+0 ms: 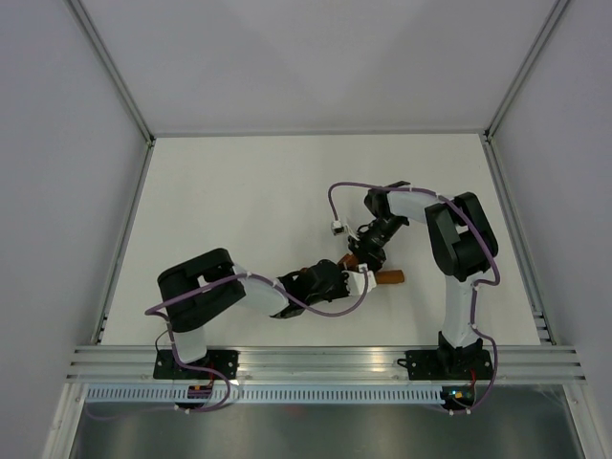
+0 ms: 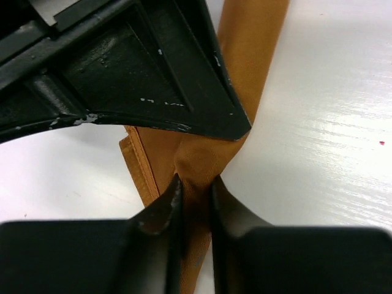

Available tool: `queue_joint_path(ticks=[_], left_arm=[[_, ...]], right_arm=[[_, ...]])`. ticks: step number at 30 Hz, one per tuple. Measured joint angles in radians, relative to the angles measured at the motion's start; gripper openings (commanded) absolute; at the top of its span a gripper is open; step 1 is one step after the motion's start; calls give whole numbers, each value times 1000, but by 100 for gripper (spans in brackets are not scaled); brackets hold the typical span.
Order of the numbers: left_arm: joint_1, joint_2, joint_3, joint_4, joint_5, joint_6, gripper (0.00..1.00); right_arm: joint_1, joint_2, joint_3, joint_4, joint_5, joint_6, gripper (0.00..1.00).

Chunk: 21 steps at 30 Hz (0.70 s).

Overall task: Fold the napkin, place the utensils inside, and roll it up
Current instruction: Roll the napkin with the utensil

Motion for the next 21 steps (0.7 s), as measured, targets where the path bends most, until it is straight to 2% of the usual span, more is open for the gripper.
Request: queue_joint_path(ticks=[3, 5, 7, 11, 16, 21], left_arm=[[-5, 2, 3, -3, 3, 13, 3], [-4, 2, 12, -16, 17, 17, 2], [-2, 2, 23, -27, 31, 16, 2], [15, 4, 40, -48, 77, 5, 2], [65, 6, 63, -74, 153, -45, 2], [132, 14, 112, -149, 264, -101, 2]], right_arm=[[-6, 0, 0, 0, 0, 2, 33], [-11, -5, -2, 2, 2, 11, 41], [-16, -27, -22, 25, 8, 37, 46], [-20, -132, -116, 148, 50, 119, 57], [-64, -281, -236, 359, 120, 220, 60], [-163, -421, -314, 516, 155, 270, 60]])
